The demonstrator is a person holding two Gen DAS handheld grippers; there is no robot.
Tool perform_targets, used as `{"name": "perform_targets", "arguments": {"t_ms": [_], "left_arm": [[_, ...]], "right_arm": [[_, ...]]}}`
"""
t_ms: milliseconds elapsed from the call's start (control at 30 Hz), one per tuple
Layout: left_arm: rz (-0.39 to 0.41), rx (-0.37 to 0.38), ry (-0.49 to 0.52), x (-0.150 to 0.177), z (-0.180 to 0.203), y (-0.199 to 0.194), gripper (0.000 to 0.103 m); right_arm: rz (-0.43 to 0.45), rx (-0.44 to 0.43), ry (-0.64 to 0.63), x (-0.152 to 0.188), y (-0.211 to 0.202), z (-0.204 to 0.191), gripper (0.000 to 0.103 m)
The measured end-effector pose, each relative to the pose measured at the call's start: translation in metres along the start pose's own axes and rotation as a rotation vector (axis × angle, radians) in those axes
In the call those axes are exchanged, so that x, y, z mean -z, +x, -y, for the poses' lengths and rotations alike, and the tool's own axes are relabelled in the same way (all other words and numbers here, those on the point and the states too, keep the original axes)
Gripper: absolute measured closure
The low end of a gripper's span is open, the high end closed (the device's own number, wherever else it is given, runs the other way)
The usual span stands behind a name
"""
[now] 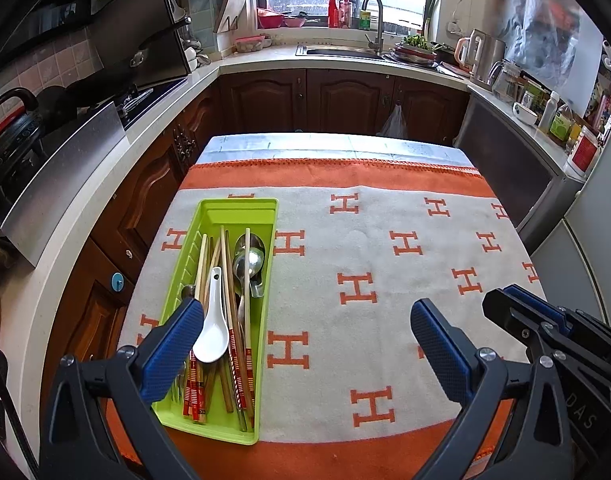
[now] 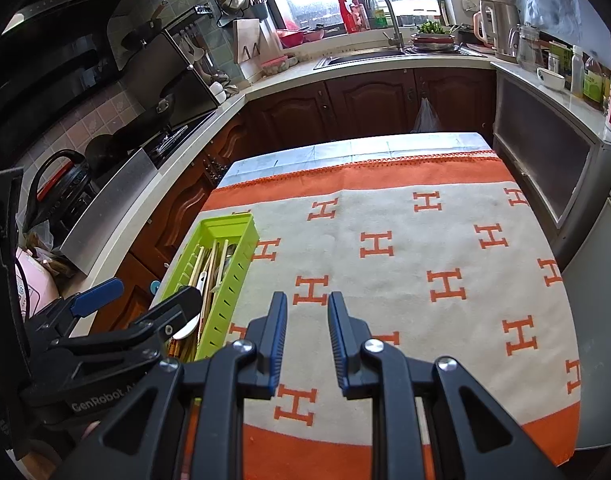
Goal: Organize utensils
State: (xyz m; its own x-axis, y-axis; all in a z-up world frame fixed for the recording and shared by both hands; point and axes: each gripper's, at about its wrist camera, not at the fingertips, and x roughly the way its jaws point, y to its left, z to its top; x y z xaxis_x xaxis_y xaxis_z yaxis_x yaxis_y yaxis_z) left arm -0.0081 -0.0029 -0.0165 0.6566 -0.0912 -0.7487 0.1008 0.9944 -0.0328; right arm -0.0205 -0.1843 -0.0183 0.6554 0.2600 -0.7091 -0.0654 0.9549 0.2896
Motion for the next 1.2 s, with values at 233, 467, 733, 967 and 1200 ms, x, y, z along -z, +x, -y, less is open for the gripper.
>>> {"name": "perform_targets", "arguments": {"t_ms": [233, 467, 733, 967, 1200], "left_arm": [[-0.003, 0.0, -0.002, 0.0008, -0.0002, 0.0008, 0.001], [-0.006, 0.001, -0.004, 0.0023, -0.0006, 0.0018, 0.001], [-0.005, 0.001, -0.005, 0.0027, -0.0013, 0.0016, 0.001], [-0.004, 0.0, -0.005, 0.0031, -0.0015, 0.0014, 0.001], [0.002, -0.01, -0.005, 0.0057, -0.0025, -0.0014, 0.001]], "right_arm": [[-0.001, 0.0, 0.0, -0.0004, -0.0001, 0.0005, 0.082], [-0.004, -0.005, 0.004, 0.0017, 0.0009, 0.0, 0.082], [-0.004, -0.004, 0.004, 0.0016, 0.0008, -0.0003, 0.082], [-0.003, -0.004, 0.004, 0.0011, 0.001, 0.0003, 0.082], [-0.005, -0.005, 0.007, 0.0029, 0.001, -0.0012, 0.082]]}}
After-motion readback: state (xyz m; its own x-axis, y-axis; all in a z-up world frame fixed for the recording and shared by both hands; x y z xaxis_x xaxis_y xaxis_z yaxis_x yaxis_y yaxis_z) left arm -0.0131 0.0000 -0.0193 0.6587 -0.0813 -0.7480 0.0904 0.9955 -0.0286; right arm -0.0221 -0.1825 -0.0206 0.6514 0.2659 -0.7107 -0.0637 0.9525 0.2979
